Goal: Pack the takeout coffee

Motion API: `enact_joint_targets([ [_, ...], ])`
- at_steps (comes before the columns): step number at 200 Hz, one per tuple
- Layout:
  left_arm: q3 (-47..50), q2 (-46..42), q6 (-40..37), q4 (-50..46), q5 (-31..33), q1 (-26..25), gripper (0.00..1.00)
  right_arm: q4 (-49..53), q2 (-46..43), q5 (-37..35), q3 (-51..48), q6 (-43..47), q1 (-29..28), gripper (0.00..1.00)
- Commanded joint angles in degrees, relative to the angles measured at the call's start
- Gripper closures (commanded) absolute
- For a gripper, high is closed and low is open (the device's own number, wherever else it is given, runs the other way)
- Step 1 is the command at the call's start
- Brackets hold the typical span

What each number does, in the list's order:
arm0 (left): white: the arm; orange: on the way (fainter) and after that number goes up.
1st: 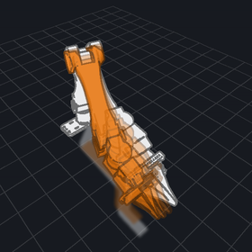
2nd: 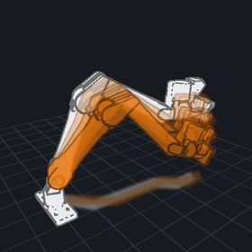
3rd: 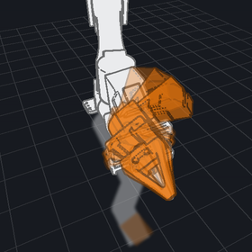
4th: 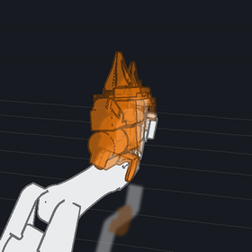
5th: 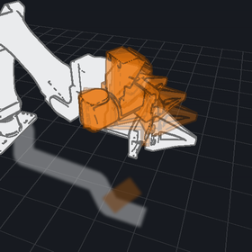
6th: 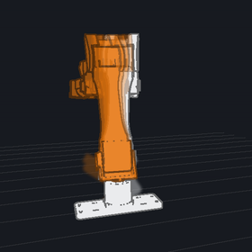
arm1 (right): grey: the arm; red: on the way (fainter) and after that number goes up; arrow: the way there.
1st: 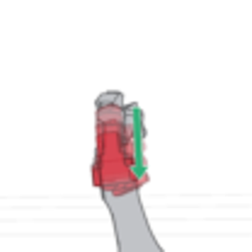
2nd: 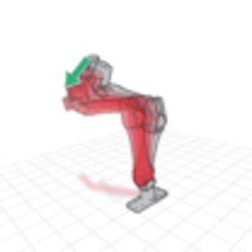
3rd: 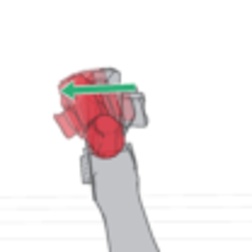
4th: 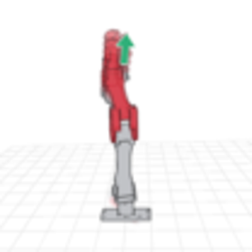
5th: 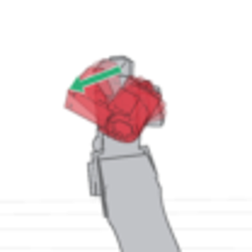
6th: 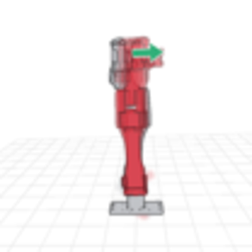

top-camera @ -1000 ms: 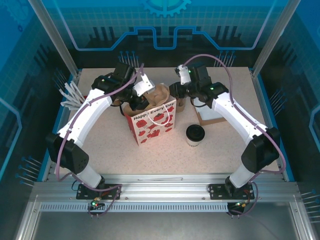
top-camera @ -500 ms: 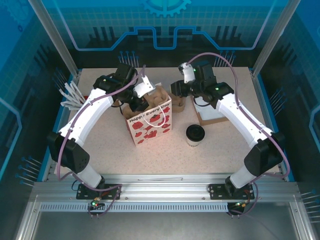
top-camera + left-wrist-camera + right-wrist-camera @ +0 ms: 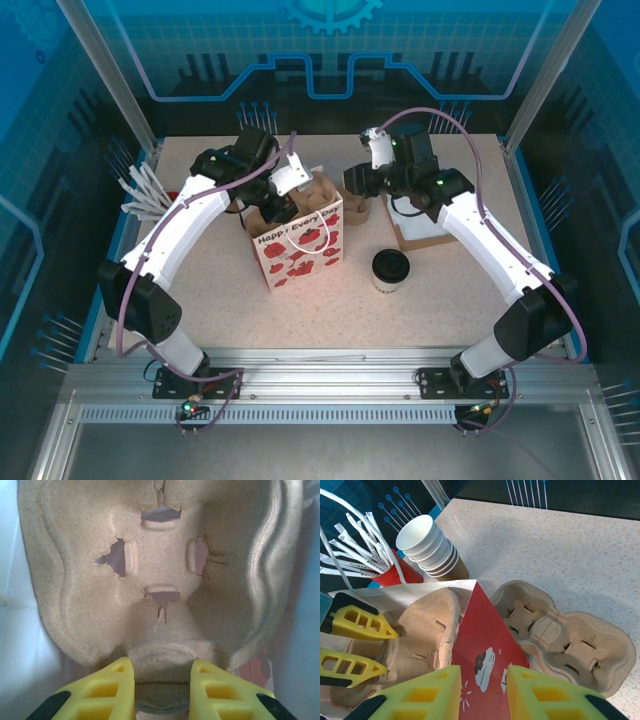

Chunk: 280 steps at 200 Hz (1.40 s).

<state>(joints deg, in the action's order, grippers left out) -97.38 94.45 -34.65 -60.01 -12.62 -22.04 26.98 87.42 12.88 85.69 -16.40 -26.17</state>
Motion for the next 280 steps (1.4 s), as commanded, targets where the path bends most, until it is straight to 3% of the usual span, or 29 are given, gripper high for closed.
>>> enact_joint_targets([
  [1,-0.9,-1.8,0.1,-2.2,0.8,-0.4,0.81,0.1,-1.8,3.6,-1.0,1.0,0.6,0.67],
  [38,-0.6,-2.4,0.0,-2.1,0.8,-0.4,0.81,1.0,-0.8,7.5,-2.0,1.2,-0.4,0.59],
  [132,0.0,-2.7,0.0,-2.2,1.5,-0.4,0.82,1.7,-1.0,7.5,-4.4,1.7,-0.6,0.56],
  [280,0.9,-3.3,-0.4,-3.8,3.0,-0.4,0.82,3.9,0.8,2.8,-3.1,2.5,-0.8,0.6],
])
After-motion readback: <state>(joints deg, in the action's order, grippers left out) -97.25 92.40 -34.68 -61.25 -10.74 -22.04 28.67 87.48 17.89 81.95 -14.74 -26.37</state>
